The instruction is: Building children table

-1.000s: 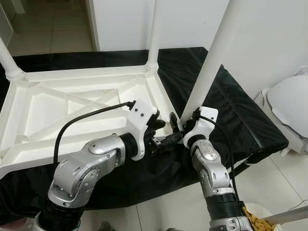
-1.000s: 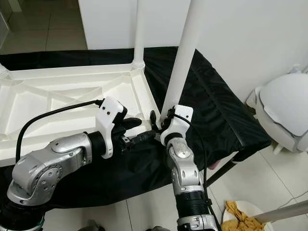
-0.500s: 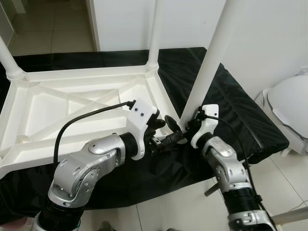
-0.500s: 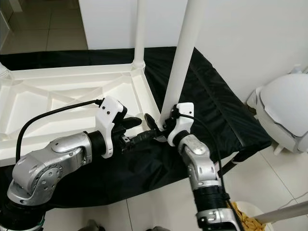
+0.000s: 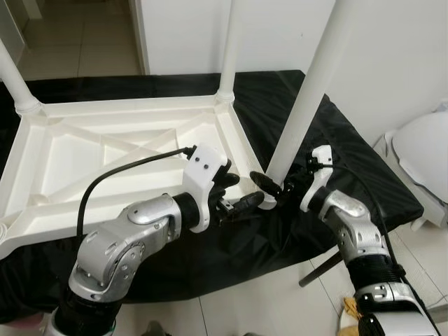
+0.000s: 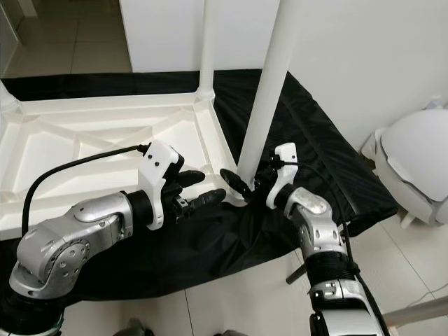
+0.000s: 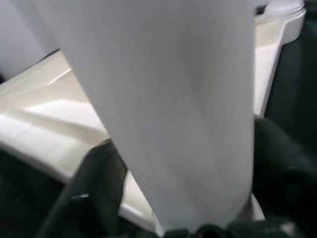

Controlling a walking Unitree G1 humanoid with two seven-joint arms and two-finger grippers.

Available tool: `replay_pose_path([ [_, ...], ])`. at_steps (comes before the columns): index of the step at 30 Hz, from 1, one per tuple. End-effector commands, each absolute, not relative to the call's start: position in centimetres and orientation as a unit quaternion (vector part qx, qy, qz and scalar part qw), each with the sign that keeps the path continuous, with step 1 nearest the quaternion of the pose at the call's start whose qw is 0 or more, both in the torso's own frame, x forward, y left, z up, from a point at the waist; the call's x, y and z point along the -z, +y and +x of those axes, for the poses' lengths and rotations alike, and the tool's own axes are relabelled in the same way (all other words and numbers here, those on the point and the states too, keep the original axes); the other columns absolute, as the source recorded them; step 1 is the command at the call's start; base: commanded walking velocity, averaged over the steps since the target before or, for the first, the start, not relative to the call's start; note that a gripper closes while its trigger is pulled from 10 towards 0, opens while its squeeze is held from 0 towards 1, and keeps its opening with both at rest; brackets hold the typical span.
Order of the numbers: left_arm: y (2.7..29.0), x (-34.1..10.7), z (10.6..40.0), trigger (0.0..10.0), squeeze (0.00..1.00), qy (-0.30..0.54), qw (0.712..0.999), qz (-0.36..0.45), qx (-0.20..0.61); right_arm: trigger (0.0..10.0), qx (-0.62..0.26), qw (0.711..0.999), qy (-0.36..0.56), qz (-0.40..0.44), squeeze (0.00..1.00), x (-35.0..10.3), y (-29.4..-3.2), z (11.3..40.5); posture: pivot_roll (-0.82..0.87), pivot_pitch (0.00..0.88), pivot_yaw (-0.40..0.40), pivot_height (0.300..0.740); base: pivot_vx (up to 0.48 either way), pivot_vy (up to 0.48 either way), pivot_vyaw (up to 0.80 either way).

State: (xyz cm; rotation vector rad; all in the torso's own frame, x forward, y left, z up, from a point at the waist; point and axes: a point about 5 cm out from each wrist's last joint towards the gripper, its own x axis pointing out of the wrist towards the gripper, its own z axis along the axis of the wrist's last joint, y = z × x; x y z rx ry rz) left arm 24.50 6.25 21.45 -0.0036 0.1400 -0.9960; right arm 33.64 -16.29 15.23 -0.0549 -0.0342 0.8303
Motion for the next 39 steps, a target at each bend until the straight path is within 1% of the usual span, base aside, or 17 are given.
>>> replay_pose_path([
  [1,6.3,-21.6,24.5,10.0,0.00,0.069,0.876,0.003,0.477,0.0,-0.413,0.910,-0.002,-0.041,0.00,-14.7,-16.5,33.7,0.01,0.051,-0.045,0.740,0.000,0.000,0.00],
  [8,6.4,-21.6,24.5,10.0,0.00,0.068,0.878,0.005,0.474,0.0,-0.420,0.907,0.014,-0.039,0.00,-13.8,-16.8,33.8,0.02,0.046,-0.050,0.740,0.000,0.000,0.00],
  [15,6.5,-21.5,24.4,10.0,0.00,0.069,0.879,0.006,0.472,0.0,-0.421,0.907,0.010,-0.026,0.00,-13.7,-16.9,33.7,0.02,0.046,-0.052,0.740,0.000,0.000,0.00],
  [18,6.4,-21.5,24.4,10.0,0.00,0.070,0.878,0.006,0.474,0.0,-0.404,0.914,0.000,-0.015,0.00,-13.9,-17.0,33.7,0.02,0.047,-0.052,0.740,0.000,0.000,0.00],
  [19,6.4,-21.4,24.4,10.0,0.00,0.070,0.877,0.007,0.474,0.0,-0.387,0.922,-0.004,-0.015,0.00,-13.9,-17.0,33.7,0.01,0.048,-0.051,0.740,0.000,0.000,0.00],
  [22,6.4,-21.4,24.5,10.0,0.00,0.071,0.877,0.008,0.475,0.0,-0.375,0.927,-0.006,-0.016,0.00,-13.8,-17.0,33.8,0.01,0.048,-0.051,0.740,0.000,0.000,0.00],
  [23,6.3,-21.3,24.4,10.0,0.00,0.072,0.876,0.011,0.477,10.0,-0.354,0.935,-0.003,-0.005,0.00,-13.6,-16.6,33.6,0.01,0.051,-0.052,0.740,0.000,0.000,0.00],
  [32,6.1,-21.3,24.3,10.0,0.00,0.074,0.871,0.010,0.485,10.0,-0.275,0.961,-0.014,0.013,0.00,-13.4,-15.3,33.0,0.00,0.055,-0.057,0.740,0.000,0.000,0.00],
  [34,6.1,-21.3,24.3,10.0,0.00,0.075,0.872,0.010,0.484,10.0,-0.269,0.963,-0.015,0.015,0.00,-13.4,-15.3,33.0,0.00,0.055,-0.057,0.740,0.000,0.000,0.00],
  [37,6.0,-21.2,24.2,10.0,0.00,0.078,0.870,0.007,0.487,10.0,-0.222,0.975,-0.014,0.021,0.00,-13.3,-14.4,32.5,0.00,0.056,-0.061,0.740,0.000,0.000,0.00],
  [38,6.0,-21.2,24.2,10.0,0.00,0.078,0.870,0.007,0.487,10.0,-0.222,0.975,-0.014,0.021,0.00,-13.3,-14.4,32.5,0.00,0.056,-0.061,0.740,0.000,0.000,0.00],
  [39,6.0,-21.2,24.1,10.0,0.00,0.079,0.869,0.006,0.488,10.0,-0.189,0.981,-0.013,0.034,0.00,-13.4,-14.1,32.5,0.00,0.053,-0.064,0.740,0.000,0.000,0.00],
])
